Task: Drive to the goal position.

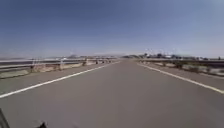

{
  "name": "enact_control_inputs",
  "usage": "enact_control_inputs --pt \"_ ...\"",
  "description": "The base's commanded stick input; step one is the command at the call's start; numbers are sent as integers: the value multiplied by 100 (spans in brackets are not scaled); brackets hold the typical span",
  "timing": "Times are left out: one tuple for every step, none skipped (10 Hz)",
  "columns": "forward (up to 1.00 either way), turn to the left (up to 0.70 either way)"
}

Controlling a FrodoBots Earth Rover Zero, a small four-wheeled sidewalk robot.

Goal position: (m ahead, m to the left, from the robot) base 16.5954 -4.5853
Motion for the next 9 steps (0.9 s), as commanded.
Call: enact_control_inputs --pt "100 0" --pt "100 0" --pt "100 -13" --pt "100 -25" --pt "100 -27" --pt "100 -27" --pt "100 0" --pt "100 0" --pt "100 0"
